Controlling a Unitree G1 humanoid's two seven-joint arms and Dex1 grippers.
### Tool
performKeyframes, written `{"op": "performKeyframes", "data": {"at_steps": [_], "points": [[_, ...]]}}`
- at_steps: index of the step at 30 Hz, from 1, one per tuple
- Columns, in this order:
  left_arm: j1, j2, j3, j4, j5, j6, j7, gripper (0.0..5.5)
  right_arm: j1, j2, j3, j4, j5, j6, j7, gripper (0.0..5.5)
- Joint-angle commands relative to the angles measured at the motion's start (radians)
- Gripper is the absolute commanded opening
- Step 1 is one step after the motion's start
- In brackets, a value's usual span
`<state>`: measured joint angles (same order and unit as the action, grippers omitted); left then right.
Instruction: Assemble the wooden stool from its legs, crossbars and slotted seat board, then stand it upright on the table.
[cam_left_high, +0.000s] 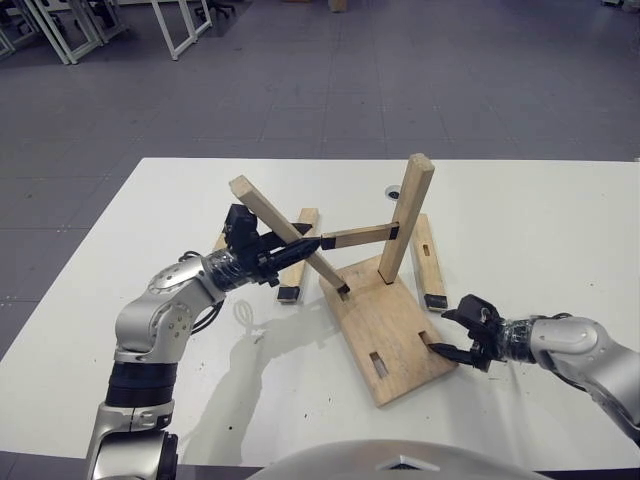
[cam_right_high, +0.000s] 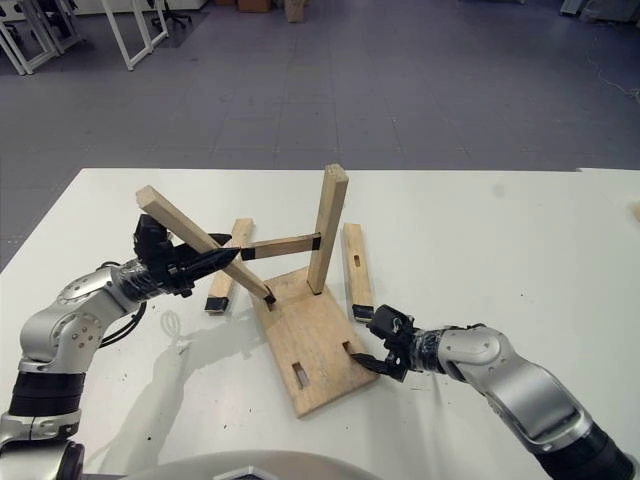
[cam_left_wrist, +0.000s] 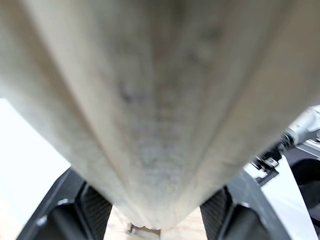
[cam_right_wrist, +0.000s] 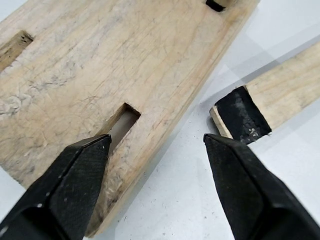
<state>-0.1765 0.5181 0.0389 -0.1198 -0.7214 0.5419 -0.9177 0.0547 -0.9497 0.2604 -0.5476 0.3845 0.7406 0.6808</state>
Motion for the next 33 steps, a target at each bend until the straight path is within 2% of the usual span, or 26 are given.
{"op": "performKeyframes", "data": {"at_steps": [1, 11, 17, 21, 26, 33], "points": [[0.017, 0.025, -0.032, 0.04, 0.057, -0.02, -0.051, 2.07, -0.002, -0.02, 0.016, 0.026, -0.046, 0.025, 0.021, 3.42], [-0.079, 0.048, -0.025, 0.192, 0.135, -0.094, -0.11, 2.07, -0.003, 0.005, 0.008, 0.018, -0.064, 0.032, 0.026, 3.42], [-0.006, 0.055, -0.112, 0.127, 0.224, -0.153, -0.114, 2.07, -0.004, 0.02, 0.001, 0.007, -0.063, 0.045, 0.015, 3.42], [-0.023, 0.043, -0.117, 0.092, 0.192, -0.108, -0.099, 2.07, -0.003, 0.025, -0.002, 0.004, -0.066, 0.052, 0.015, 3.42], [-0.102, 0.039, -0.119, 0.184, 0.202, -0.091, -0.124, 2.07, -0.017, 0.035, 0.006, 0.011, -0.073, 0.057, 0.018, 3.42], [-0.145, 0.055, -0.193, 0.202, 0.223, -0.067, -0.177, 2.07, -0.032, 0.046, 0.015, 0.024, -0.093, 0.05, 0.032, 3.42]]}}
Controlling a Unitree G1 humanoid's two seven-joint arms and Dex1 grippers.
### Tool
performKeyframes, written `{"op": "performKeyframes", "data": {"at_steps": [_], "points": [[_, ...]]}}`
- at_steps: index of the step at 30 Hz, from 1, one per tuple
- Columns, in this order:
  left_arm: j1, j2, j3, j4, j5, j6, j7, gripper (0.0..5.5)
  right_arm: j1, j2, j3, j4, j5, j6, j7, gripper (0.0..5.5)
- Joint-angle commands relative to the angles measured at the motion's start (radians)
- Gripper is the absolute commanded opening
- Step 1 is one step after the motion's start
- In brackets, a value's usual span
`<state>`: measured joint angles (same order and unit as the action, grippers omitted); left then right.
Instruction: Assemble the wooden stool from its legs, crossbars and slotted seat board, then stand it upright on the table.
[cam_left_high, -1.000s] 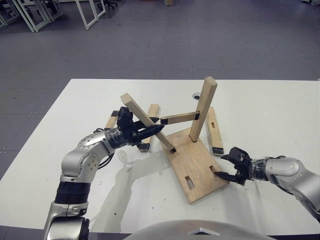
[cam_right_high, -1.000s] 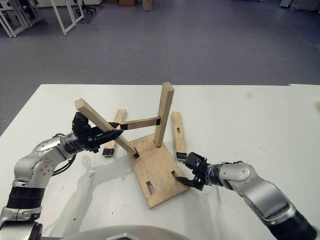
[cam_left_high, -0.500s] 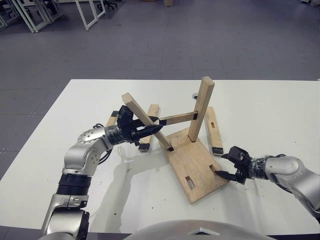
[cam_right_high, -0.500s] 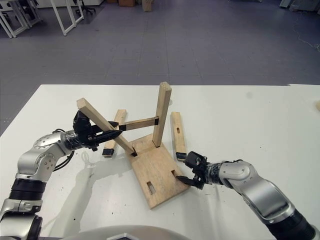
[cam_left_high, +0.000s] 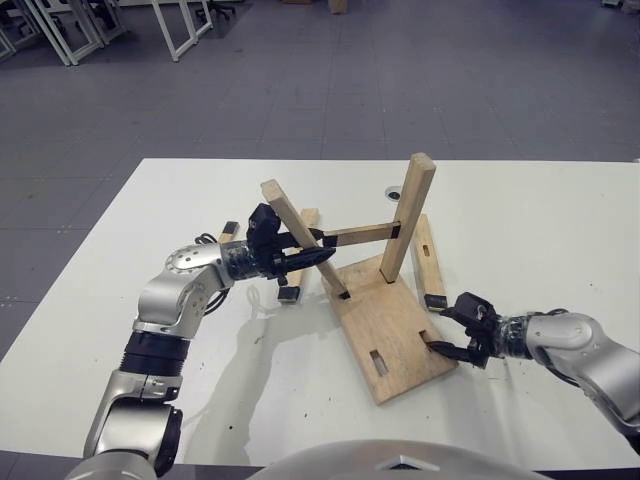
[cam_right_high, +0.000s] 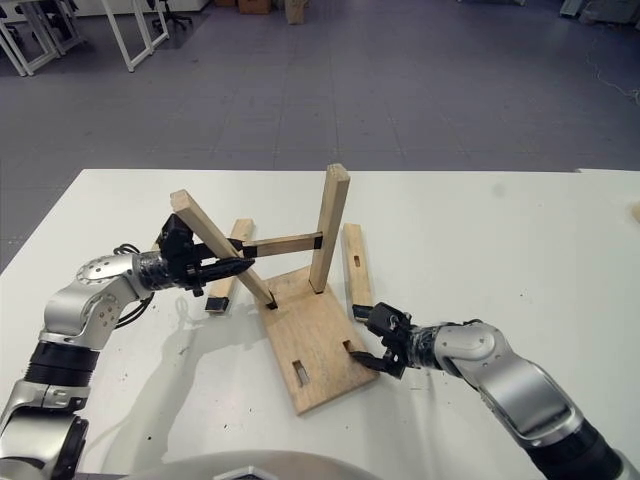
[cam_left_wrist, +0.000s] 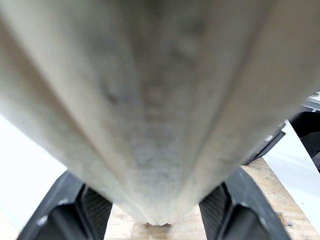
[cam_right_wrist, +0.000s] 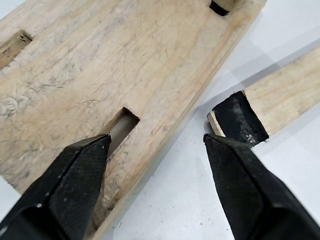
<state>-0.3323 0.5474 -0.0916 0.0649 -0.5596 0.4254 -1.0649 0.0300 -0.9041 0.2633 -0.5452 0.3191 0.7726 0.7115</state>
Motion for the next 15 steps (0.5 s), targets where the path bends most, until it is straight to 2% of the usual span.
{"op": "performKeyframes", "data": {"at_steps": [1, 7, 15], "points": [[0.001, 0.033, -0.068, 0.027, 0.058, 0.065, -0.044, 2.07, -0.009, 0.001, 0.014, 0.024, -0.03, 0.016, 0.003, 3.42], [-0.057, 0.041, -0.081, 0.08, 0.049, 0.139, -0.074, 2.07, -0.022, 0.002, 0.021, 0.035, -0.044, 0.004, 0.016, 3.42], [-0.015, 0.067, -0.188, 0.107, 0.169, 0.05, -0.08, 2.07, -0.046, 0.008, 0.023, 0.048, -0.049, 0.0, 0.02, 3.42]]}}
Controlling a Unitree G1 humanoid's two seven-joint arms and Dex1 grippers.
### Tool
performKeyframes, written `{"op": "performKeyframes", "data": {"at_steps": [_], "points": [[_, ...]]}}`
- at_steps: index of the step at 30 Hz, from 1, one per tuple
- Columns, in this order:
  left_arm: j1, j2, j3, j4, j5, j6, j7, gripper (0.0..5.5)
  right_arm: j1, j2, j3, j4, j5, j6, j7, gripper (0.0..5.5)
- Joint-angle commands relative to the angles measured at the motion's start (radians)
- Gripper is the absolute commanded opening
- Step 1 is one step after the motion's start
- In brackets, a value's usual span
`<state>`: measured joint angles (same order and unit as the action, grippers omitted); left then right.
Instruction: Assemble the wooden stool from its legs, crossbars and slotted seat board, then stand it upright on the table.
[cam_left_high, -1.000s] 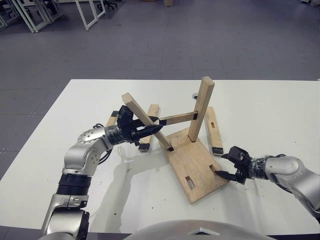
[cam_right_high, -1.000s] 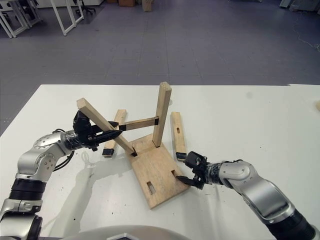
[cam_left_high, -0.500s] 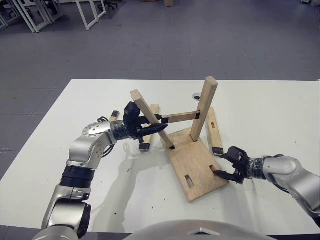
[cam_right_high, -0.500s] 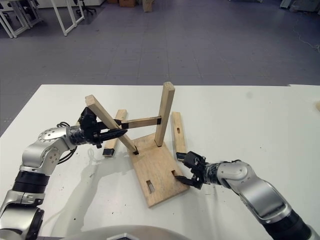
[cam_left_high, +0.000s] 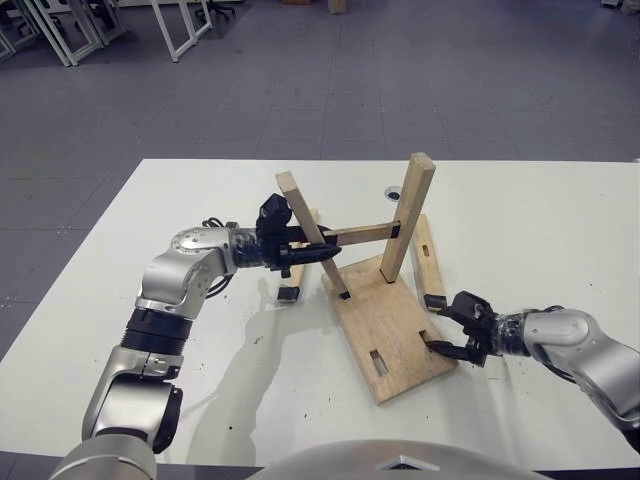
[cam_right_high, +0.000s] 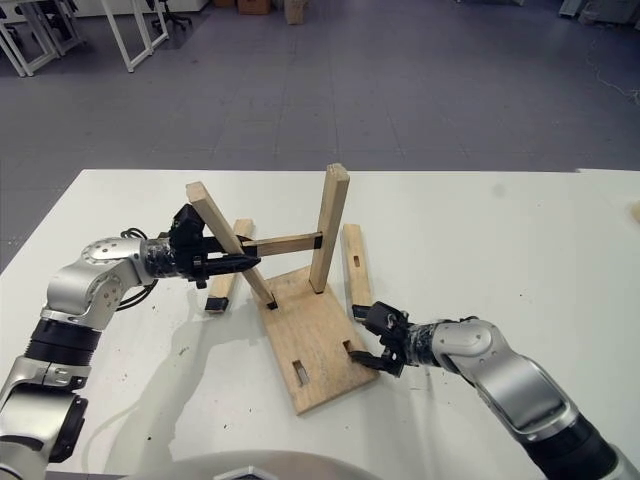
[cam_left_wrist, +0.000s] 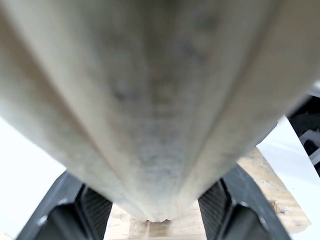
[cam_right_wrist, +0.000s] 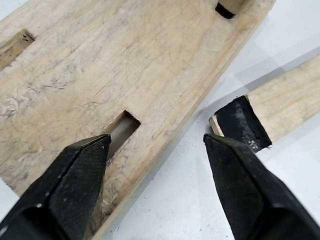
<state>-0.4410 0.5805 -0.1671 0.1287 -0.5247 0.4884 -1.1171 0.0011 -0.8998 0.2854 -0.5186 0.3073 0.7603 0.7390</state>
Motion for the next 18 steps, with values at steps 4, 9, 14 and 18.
{"op": "performKeyframes", "data": {"at_steps": [4, 9, 14, 18], "points": [[0.162, 0.039, -0.157, 0.047, 0.16, -0.039, 0.014, 2.07, -0.03, 0.011, -0.017, 0.013, -0.023, 0.02, -0.01, 3.42], [0.229, 0.041, -0.169, 0.08, 0.163, -0.072, 0.031, 2.07, -0.149, 0.169, -0.185, -0.01, 0.126, 0.158, -0.096, 3.42], [0.219, 0.059, -0.178, 0.072, 0.155, -0.071, 0.01, 2.07, -0.191, 0.239, -0.26, -0.063, 0.227, 0.28, -0.142, 3.05], [0.189, 0.063, -0.165, 0.066, 0.118, -0.017, -0.006, 2.07, -0.202, 0.267, -0.277, -0.105, 0.278, 0.341, -0.168, 2.25]]}}
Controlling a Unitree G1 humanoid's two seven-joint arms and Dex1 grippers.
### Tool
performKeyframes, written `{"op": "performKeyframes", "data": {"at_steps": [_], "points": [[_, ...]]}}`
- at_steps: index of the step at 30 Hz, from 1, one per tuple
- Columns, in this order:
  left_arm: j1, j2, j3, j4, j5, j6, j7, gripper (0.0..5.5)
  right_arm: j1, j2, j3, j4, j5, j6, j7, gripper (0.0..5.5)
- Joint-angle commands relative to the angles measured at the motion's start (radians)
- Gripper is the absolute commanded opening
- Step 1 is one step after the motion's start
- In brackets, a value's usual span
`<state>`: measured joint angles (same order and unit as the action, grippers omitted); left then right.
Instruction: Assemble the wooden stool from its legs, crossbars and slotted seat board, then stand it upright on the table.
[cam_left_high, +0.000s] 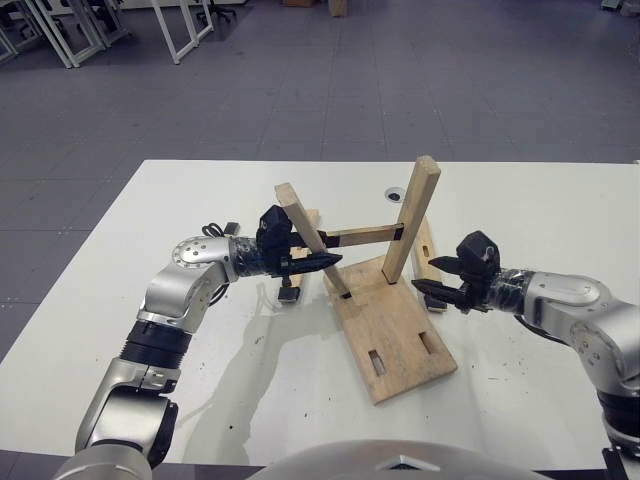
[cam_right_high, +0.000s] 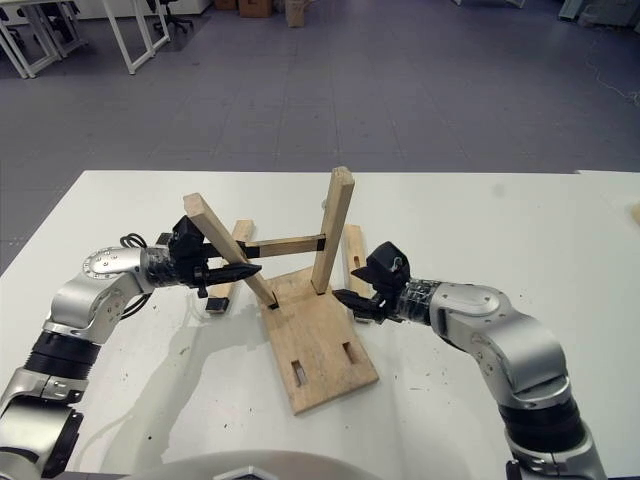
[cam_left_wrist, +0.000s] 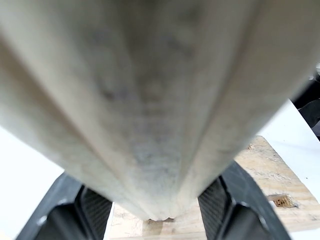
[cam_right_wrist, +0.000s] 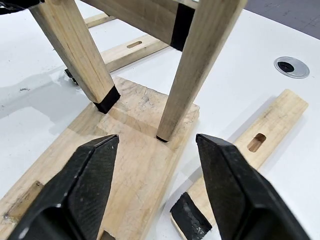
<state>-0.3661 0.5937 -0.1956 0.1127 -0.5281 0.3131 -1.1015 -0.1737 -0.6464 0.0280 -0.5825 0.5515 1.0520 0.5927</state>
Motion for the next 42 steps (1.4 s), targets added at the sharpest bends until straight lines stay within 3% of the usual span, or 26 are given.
{"op": "performKeyframes", "data": {"at_steps": [1, 23, 26, 31, 35, 38, 42], "points": [[0.105, 0.048, -0.127, 0.084, 0.106, 0.174, -0.021, 2.07, -0.029, 0.016, -0.017, -0.051, 0.04, 0.054, -0.024, 2.25], [0.019, 0.022, -0.139, 0.116, 0.092, 0.229, -0.044, 2.07, -0.03, 0.0, 0.043, -0.092, 0.045, 0.018, -0.021, 2.25], [0.019, 0.007, -0.135, 0.101, 0.095, 0.219, -0.016, 2.07, -0.061, 0.092, -0.011, -0.124, 0.143, 0.088, -0.066, 2.25], [0.037, 0.002, -0.151, 0.069, 0.118, 0.198, 0.011, 2.07, -0.168, 0.456, -0.102, -0.133, 0.237, 0.186, -0.394, 1.26], [0.051, -0.005, -0.163, 0.043, 0.123, 0.192, 0.033, 2.07, -0.24, 0.611, -0.032, -0.056, 0.075, 0.122, -0.626, 0.51], [0.058, -0.001, -0.169, 0.036, 0.125, 0.192, 0.033, 2.07, -0.281, 0.662, 0.063, 0.019, -0.062, 0.079, -0.738, 0.45], [0.054, 0.001, -0.174, 0.035, 0.128, 0.194, 0.032, 2.07, -0.355, 0.741, 0.078, 0.031, -0.137, -0.035, -0.778, 0.45]]}}
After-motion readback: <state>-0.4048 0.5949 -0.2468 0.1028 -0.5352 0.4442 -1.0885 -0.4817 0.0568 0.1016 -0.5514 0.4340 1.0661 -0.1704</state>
